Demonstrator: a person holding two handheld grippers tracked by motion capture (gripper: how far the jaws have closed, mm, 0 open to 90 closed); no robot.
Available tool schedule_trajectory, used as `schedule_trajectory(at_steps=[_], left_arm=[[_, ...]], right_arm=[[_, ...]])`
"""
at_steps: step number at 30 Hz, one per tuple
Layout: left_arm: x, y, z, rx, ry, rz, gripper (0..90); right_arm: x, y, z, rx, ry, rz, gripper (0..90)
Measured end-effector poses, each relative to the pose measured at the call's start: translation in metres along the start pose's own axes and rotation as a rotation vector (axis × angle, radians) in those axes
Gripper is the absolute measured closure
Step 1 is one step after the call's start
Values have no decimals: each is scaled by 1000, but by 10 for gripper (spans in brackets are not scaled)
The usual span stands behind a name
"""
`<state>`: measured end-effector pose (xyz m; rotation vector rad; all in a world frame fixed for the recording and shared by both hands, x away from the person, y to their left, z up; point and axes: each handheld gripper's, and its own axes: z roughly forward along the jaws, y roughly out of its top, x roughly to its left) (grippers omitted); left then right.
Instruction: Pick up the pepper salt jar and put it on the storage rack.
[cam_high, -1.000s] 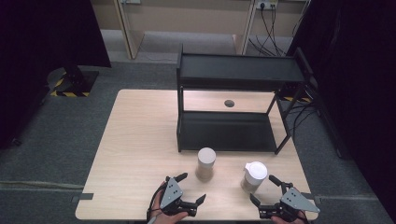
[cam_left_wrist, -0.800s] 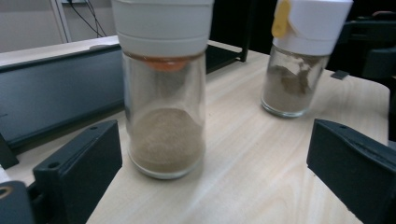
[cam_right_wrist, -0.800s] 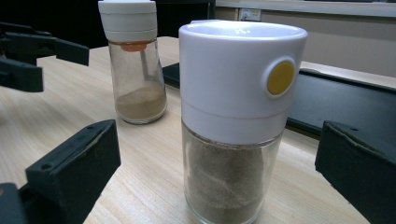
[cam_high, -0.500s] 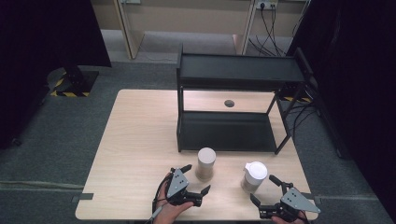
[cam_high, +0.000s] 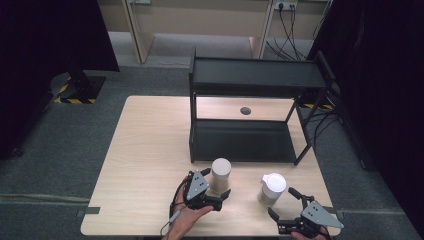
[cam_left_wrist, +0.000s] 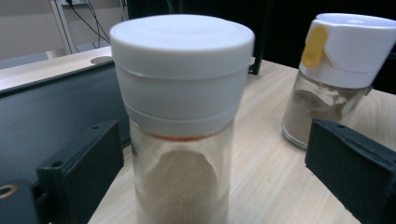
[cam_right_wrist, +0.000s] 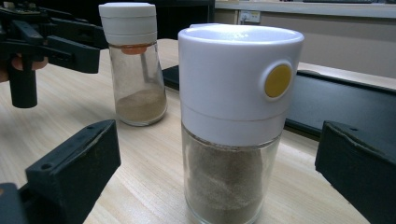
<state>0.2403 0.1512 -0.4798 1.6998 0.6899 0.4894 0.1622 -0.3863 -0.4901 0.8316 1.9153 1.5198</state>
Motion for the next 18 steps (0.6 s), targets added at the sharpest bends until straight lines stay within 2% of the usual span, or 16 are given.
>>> schedule_trajectory(at_steps=[10, 16, 18], left_arm=[[4, 8, 9, 11, -2, 6, 70], [6, 11, 15, 15, -3, 4, 129], [7, 13, 17, 25, 0, 10, 198]], right_arm=[[0, 0, 0, -1, 0, 6, 5], [-1, 0, 0, -2, 2, 8, 5], [-1, 0, 0, -2, 3, 8, 5]])
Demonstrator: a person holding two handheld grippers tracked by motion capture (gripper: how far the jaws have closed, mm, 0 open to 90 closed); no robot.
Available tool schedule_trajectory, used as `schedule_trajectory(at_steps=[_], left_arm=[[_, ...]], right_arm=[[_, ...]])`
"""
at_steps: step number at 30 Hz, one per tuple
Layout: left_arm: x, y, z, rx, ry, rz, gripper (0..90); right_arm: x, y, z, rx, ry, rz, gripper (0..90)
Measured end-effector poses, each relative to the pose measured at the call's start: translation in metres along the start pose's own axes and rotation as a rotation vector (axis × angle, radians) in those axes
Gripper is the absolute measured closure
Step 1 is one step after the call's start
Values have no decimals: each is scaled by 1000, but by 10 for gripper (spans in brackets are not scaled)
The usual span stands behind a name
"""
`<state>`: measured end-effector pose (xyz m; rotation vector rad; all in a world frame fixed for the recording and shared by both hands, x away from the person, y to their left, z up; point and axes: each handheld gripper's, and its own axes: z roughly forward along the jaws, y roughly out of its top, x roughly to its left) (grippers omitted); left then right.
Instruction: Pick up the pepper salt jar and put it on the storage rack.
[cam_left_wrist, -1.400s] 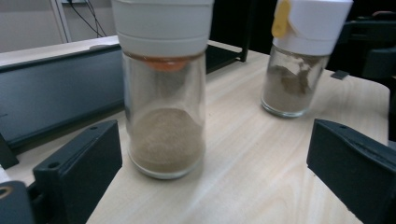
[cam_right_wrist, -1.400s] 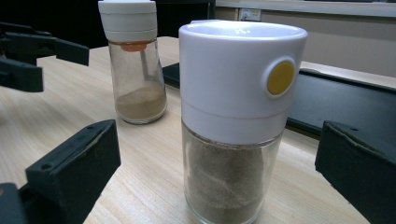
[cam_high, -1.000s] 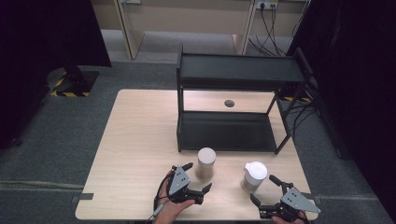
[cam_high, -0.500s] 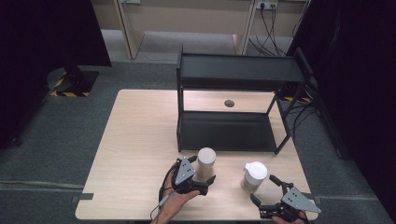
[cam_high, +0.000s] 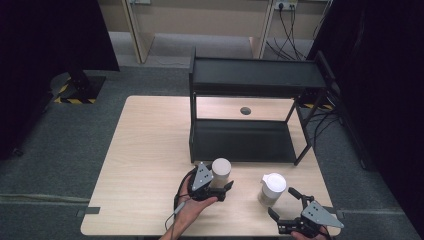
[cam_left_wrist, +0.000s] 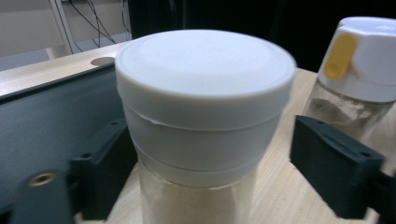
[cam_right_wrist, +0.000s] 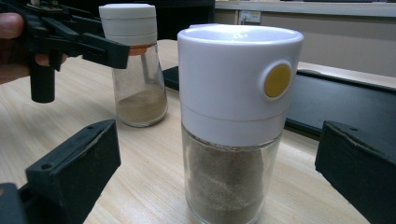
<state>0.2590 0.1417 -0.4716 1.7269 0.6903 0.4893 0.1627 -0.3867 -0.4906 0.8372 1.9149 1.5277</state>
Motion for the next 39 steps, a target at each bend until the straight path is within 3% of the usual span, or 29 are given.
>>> schedule_trajectory(at_steps=[2, 5, 12, 17, 30, 39], left_arm=[[-1, 2, 3, 8, 19, 26, 244], [0, 4, 4, 13, 27, 28, 344], [-4, 6, 3, 19, 40, 26, 349], [-1, 10, 1, 20, 22, 1, 350], [1, 23, -5, 11, -3, -11, 350], [0, 47, -9, 9, -32, 22, 350]], right_arm=[[0, 0, 0, 1, 0, 1, 5], [0, 0, 0, -1, -1, 1, 6], [0, 0, 0, -3, -2, 1, 7], [0, -1, -1, -6, -3, 3, 7], [0, 0, -2, -8, -5, 5, 7], [-1, -1, -2, -12, -3, 4, 8]])
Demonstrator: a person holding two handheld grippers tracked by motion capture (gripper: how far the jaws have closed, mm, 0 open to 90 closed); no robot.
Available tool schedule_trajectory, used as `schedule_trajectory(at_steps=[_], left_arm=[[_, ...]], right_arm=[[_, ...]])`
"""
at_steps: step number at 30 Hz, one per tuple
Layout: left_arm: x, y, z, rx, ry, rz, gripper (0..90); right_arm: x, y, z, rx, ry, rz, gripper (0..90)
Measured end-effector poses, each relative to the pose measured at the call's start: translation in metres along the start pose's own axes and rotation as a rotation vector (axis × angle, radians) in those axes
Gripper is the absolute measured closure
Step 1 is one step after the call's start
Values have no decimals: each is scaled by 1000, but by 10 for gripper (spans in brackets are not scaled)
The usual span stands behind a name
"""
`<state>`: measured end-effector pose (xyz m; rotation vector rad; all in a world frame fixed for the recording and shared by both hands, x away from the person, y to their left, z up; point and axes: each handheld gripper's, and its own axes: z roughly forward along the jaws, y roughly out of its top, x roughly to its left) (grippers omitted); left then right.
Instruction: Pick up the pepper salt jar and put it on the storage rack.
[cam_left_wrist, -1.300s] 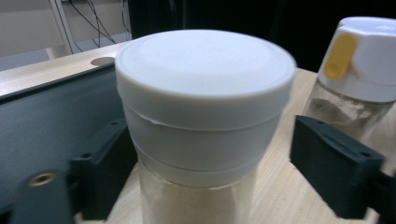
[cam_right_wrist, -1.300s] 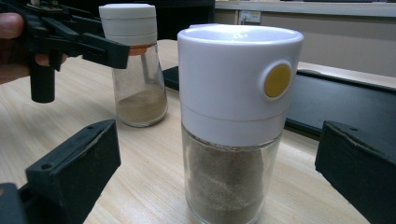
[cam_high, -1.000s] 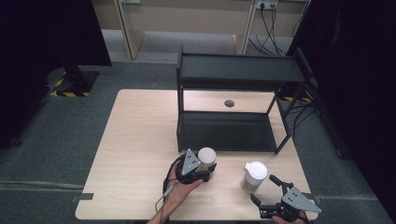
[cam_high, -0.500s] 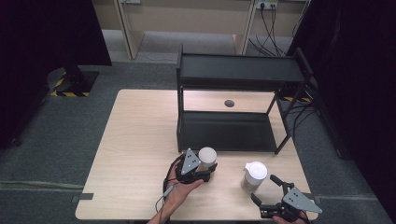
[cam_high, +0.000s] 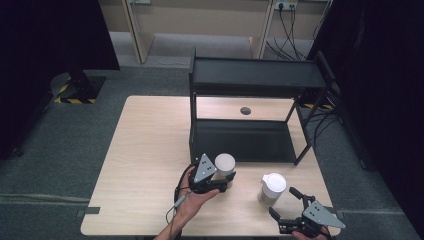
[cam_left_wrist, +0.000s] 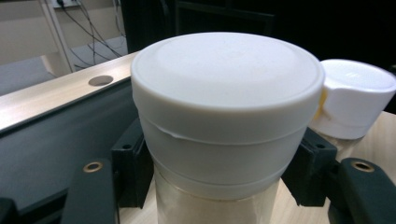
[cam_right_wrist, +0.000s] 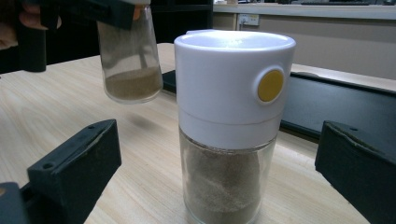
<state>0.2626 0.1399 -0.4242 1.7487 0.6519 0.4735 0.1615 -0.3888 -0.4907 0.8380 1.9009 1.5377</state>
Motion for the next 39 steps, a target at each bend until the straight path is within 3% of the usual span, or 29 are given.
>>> schedule_trajectory(at_steps=[12, 21, 28, 39], left_arm=[[7, 36, -2, 6, -29, 4, 350], [10, 73, -11, -12, -33, 27, 350], [15, 93, -14, -17, -54, 17, 350], [28, 131, -15, -19, -51, 11, 350]], right_arm=[[-1, 0, -1, -4, -2, 3, 8], [-1, 0, -1, -5, 1, 6, 9], [-2, 0, -1, -4, 0, 10, 9], [-3, -1, -1, -5, -1, 14, 9]])
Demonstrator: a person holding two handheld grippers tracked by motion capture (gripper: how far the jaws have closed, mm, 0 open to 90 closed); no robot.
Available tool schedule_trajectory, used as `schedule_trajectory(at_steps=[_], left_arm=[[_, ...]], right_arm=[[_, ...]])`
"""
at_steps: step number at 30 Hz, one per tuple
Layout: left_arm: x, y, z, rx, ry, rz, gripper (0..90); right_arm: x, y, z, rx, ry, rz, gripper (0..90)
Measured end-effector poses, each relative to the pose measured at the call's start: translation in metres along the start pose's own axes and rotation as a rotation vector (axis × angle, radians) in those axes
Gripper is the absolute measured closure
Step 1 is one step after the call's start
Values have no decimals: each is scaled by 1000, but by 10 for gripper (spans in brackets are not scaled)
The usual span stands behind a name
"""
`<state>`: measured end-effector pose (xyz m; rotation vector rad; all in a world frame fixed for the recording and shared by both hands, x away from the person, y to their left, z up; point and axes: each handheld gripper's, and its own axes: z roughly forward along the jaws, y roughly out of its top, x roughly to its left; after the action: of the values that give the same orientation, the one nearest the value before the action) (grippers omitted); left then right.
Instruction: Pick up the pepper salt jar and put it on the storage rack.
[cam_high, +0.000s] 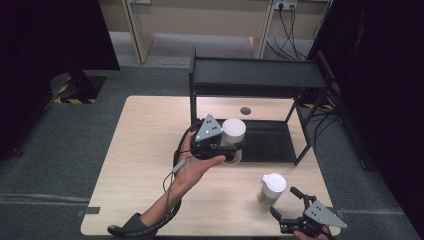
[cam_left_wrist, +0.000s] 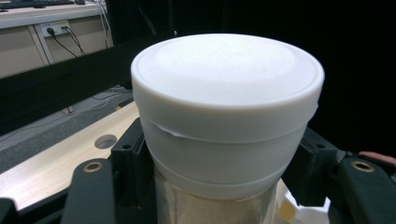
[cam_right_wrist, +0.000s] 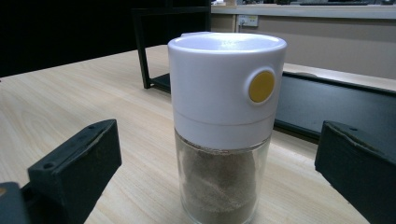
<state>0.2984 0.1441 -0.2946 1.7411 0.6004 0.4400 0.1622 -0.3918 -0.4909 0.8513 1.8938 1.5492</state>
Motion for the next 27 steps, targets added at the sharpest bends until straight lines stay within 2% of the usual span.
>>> schedule_trajectory(at_steps=[4, 5, 6, 11, 14, 19, 21, 25, 26, 27], left_arm=[[4, 16, 0, 11, 0, 6, 350], [5, 25, 0, 11, 4, 14, 350], [5, 25, 0, 11, 4, 14, 350], [9, 44, -2, 8, -4, -1, 351], [8, 60, -3, -1, 15, 26, 351], [11, 74, -2, -6, 15, 17, 351], [11, 84, -2, -8, 28, 29, 351], [11, 95, 0, -5, 32, 31, 351], [12, 102, 0, -4, 41, 34, 351], [12, 102, 0, -4, 41, 34, 351]], right_arm=[[0, 0, 0, 0, 0, -1, 9], [0, 0, 0, -1, -1, 1, 9], [0, 0, 0, -1, -1, 1, 9], [0, 0, 0, -1, -1, 2, 9], [0, 0, 0, -1, 0, 3, 9], [0, 0, 0, -4, 1, 8, 9], [0, -1, 0, -5, 1, 8, 9], [0, -1, -1, -6, 1, 8, 9], [-1, -1, -1, -6, 2, 8, 9], [-1, -1, -1, -6, 2, 8, 9]])
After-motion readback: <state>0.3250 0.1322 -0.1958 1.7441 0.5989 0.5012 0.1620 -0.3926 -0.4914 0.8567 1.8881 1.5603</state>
